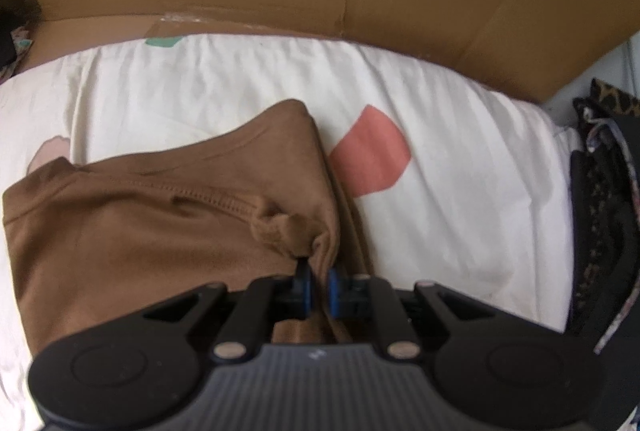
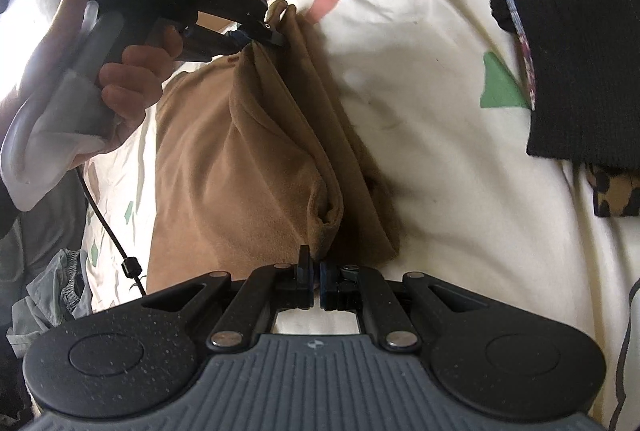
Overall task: Fold clothes
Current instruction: 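Lower the held brown shirt edge onto the folded stack with both tools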
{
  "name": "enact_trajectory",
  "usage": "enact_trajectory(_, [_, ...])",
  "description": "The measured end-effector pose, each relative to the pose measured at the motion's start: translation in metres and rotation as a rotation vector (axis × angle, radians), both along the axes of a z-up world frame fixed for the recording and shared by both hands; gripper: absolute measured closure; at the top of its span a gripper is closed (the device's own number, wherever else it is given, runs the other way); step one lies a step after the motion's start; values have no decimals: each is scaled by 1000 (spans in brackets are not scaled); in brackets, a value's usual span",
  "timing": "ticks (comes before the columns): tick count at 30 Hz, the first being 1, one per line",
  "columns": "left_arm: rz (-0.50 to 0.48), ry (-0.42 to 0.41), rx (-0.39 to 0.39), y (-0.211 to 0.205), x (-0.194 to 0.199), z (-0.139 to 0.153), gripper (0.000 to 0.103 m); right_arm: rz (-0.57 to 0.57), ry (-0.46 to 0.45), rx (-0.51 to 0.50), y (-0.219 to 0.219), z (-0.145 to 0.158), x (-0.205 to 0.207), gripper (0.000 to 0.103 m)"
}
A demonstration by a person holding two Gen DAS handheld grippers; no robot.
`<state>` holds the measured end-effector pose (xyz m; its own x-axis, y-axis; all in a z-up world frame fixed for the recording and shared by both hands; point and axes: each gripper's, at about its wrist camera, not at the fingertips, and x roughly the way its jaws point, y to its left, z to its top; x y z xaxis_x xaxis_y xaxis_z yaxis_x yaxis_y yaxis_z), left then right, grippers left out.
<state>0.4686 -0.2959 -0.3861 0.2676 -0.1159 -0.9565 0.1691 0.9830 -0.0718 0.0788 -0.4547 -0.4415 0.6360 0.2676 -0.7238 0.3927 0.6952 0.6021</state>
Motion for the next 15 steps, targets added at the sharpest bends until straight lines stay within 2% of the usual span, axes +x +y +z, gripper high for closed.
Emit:
enact_trajectory(8, [45, 37, -15, 0, 5, -1, 93, -6, 11, -10, 1, 6, -7, 102])
enact_trajectory(15, [59, 38, -7, -4, 4, -4, 93, -18, 22, -7, 1, 4, -8, 103])
